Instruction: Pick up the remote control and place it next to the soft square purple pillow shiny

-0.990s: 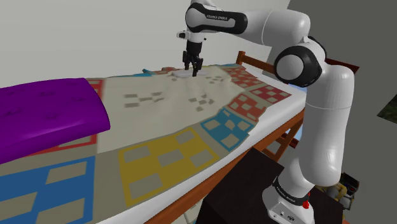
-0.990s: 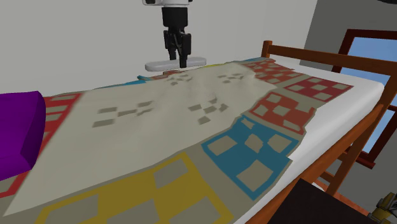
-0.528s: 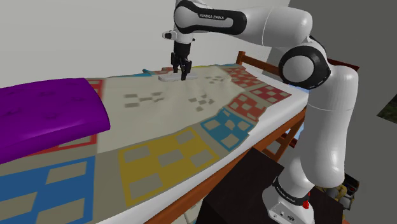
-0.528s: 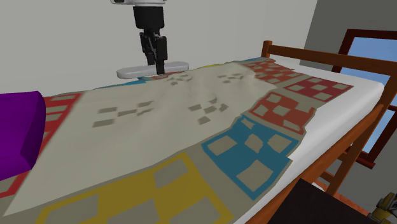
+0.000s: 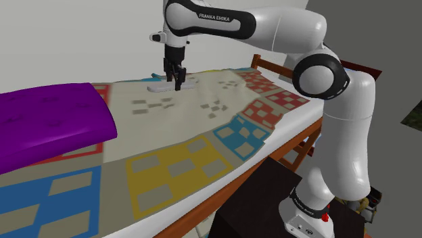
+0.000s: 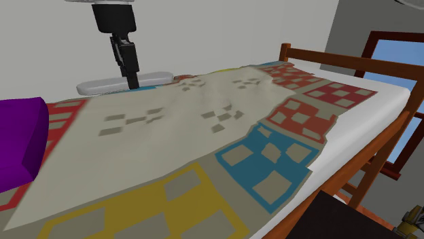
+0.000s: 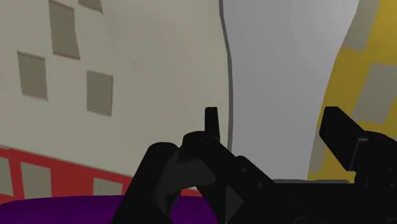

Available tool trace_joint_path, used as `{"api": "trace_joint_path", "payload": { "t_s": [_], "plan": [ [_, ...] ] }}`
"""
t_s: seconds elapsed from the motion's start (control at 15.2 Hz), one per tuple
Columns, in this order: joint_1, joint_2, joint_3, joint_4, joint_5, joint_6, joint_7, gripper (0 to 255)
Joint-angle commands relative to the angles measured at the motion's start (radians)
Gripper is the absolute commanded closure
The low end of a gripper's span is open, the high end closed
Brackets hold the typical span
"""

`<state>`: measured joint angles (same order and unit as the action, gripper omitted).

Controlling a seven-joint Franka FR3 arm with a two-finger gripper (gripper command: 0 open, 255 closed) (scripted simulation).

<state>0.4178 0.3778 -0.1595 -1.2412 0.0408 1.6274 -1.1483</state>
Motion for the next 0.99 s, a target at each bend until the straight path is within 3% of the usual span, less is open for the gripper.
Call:
{"api": "trace_joint_path", "payload": {
  "t_s": [0.0,0.46,0.79,0.92],
  "plan": [
    [0.026,0.021,0.012,0.036,-0.002,-0.015,0.041,255],
    [0.115,0.157,0.050,0.253,-0.005,-0.097,0.174,255],
    [0.163,0.342,0.070,0.566,-0.002,-0.225,0.254,255],
    [0.169,0.298,0.068,0.461,-0.004,-0.165,0.253,255]
  ]
}}
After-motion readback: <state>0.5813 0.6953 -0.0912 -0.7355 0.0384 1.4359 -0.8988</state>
